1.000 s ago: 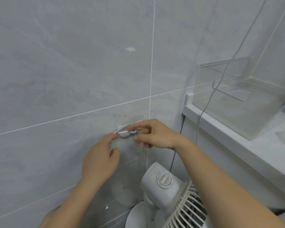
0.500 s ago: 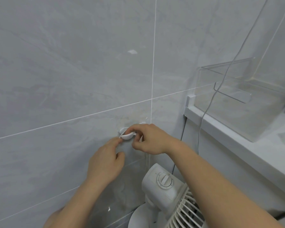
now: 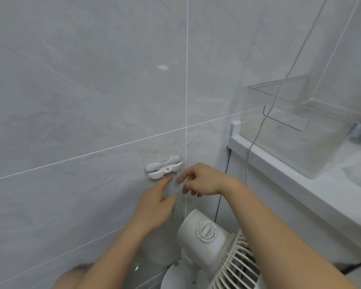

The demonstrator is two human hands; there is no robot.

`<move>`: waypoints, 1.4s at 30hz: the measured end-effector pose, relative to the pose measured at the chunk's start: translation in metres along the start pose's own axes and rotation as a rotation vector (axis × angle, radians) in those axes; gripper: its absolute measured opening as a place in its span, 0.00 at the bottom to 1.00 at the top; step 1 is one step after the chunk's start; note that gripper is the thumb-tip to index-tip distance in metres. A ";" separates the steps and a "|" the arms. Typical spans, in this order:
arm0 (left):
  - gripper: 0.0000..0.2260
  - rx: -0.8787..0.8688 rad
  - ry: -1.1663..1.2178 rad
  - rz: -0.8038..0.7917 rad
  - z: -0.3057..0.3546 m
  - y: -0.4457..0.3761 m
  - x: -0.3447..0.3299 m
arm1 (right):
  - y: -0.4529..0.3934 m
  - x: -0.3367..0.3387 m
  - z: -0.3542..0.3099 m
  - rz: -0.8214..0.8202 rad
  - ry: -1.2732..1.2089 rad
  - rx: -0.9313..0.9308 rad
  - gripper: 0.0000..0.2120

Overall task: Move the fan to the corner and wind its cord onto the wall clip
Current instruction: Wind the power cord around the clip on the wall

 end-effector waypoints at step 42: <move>0.14 -0.191 -0.060 0.205 0.018 0.003 0.038 | -0.012 0.039 -0.023 0.625 -0.081 0.192 0.02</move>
Point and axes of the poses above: each hand's wrist, its own y-axis away from the middle knuckle, its own x-axis out of the back of the hand, z = x × y, the point moved 5 cm from there along -y, towards the middle knuckle
